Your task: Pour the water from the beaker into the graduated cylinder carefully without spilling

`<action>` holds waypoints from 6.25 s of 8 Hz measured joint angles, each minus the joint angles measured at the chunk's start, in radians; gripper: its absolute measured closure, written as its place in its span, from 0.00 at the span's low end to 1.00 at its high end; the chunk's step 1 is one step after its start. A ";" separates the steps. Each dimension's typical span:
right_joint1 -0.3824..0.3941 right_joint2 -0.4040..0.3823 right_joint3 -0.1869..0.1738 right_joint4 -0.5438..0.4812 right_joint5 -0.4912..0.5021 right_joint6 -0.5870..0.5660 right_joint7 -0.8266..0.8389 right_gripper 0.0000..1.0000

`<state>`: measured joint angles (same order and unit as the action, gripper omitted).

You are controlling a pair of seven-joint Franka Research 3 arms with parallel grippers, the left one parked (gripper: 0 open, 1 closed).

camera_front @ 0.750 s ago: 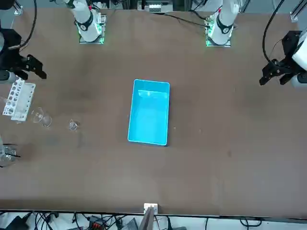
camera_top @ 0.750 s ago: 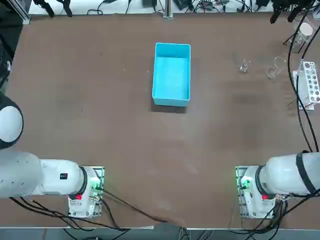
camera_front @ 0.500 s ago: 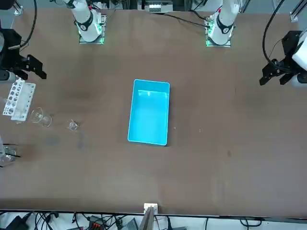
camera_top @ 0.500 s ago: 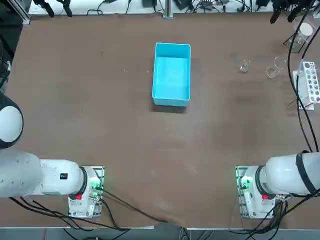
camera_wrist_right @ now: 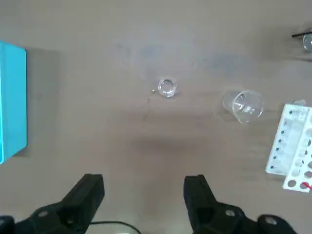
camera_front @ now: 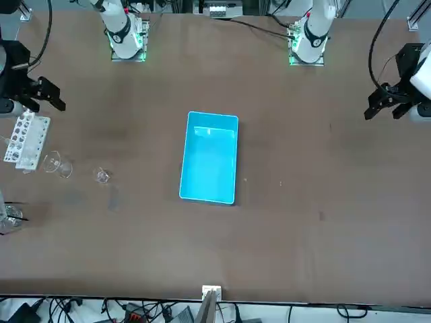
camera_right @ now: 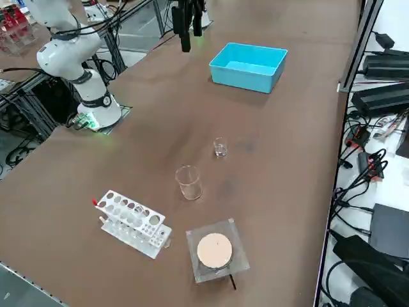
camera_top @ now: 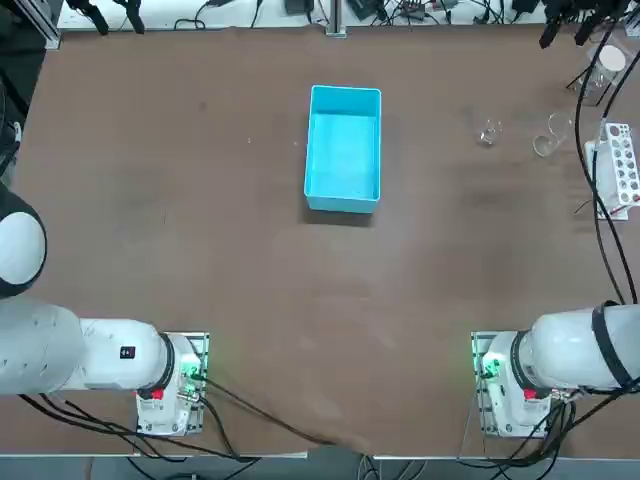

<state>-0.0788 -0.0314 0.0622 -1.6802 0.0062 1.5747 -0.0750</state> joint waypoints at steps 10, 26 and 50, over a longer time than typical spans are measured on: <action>0.014 0.042 0.009 -0.001 -0.179 -0.227 0.508 0.01; 0.493 0.826 0.017 0.080 -1.018 -0.118 2.311 0.00; 0.385 0.844 -0.030 0.133 -1.109 -0.047 2.530 0.39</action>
<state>0.3058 0.8123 0.0323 -1.5473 -1.1032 1.5281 2.4547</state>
